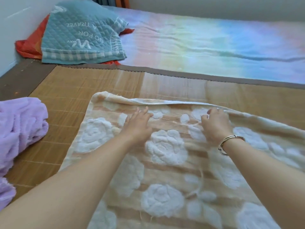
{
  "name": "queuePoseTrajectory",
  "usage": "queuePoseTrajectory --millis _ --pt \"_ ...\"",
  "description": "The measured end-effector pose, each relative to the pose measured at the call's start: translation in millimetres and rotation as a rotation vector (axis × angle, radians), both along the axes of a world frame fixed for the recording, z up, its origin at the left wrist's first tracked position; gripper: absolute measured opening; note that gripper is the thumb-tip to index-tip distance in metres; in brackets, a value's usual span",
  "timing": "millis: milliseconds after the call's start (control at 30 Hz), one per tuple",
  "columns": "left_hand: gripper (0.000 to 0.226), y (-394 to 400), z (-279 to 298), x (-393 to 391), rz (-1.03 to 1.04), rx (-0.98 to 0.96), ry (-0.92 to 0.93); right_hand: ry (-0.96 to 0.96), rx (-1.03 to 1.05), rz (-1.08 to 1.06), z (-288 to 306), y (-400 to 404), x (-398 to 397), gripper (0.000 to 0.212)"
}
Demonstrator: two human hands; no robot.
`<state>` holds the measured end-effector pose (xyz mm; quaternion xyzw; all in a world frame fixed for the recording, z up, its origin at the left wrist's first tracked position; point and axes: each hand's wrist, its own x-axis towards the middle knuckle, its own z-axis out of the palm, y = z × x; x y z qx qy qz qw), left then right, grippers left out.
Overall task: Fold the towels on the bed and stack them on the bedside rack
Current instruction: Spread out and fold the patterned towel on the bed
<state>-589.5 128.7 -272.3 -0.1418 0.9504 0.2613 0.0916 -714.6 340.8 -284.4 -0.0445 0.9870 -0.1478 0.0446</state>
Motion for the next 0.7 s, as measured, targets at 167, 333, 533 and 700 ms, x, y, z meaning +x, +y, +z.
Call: queuePoseTrajectory --millis 167,333,533,700 --pt "0.052 14 -8 -53 -0.034 -0.138 -0.094 -0.052 -0.026 0.099 -9 29 -35 0.032" --pt "0.061 4 -6 -89 0.08 -0.299 -0.224 -0.178 -0.181 0.264 -7 39 -61 0.054" --pt "0.061 75 3 -108 0.024 -0.32 -0.102 0.002 -0.203 0.185 0 127 -64 0.034" --pt "0.054 210 3 -128 -0.278 -0.208 -0.039 0.064 -0.048 -0.082 7 260 -67 0.032"
